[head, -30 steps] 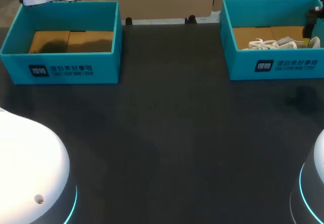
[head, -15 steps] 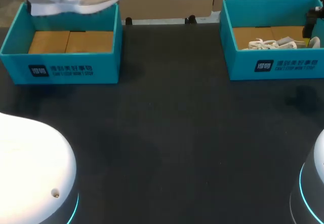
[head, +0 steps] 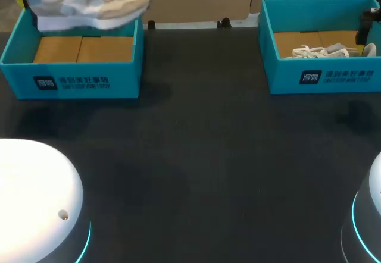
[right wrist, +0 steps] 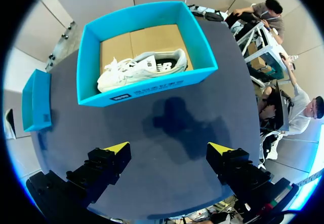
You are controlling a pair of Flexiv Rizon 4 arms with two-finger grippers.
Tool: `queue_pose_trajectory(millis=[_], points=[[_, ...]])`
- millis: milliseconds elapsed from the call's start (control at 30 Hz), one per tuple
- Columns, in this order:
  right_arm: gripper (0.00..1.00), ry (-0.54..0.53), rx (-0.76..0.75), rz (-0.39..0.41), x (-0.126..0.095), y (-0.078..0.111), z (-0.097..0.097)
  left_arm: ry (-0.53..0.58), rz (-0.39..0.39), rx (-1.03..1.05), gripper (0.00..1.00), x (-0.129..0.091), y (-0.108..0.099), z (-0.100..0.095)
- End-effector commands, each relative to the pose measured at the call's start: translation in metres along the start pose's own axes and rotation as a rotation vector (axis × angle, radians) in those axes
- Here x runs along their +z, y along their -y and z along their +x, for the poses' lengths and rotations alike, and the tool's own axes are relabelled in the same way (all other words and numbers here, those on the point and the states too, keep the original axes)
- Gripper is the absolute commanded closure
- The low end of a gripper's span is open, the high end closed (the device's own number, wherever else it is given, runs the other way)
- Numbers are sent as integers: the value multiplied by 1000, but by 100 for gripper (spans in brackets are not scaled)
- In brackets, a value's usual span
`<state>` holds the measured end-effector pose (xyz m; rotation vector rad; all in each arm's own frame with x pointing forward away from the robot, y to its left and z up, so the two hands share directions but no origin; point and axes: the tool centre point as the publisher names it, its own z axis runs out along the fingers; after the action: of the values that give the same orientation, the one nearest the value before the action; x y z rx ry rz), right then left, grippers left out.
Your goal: Take the shoe out of the shoebox, open the shoe tongue, remove and reinsert the insole, then place the shoe into the shoebox
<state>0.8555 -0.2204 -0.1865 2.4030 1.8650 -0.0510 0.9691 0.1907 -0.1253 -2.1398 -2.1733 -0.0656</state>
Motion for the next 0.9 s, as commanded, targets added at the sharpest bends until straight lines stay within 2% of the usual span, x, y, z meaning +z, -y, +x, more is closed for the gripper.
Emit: queue_pose_trajectory(millis=[33, 267, 633, 733, 900], points=[[0, -1, 0, -1, 0, 0, 0, -33, -295, 28, 100, 9, 48, -38], [0, -1, 0, -1, 0, 0, 0, -37, -275, 51, 100, 27, 105, -93], [0, -1, 0, -1, 0, 0, 0, 11, -161, 97, 100, 55, 183, -164], [0, -1, 0, -1, 0, 0, 0, 19, -141, 102, 100, 60, 198, -180], [0, -1, 0, -1, 0, 0, 0, 19, -141, 102, 100, 60, 198, -180]])
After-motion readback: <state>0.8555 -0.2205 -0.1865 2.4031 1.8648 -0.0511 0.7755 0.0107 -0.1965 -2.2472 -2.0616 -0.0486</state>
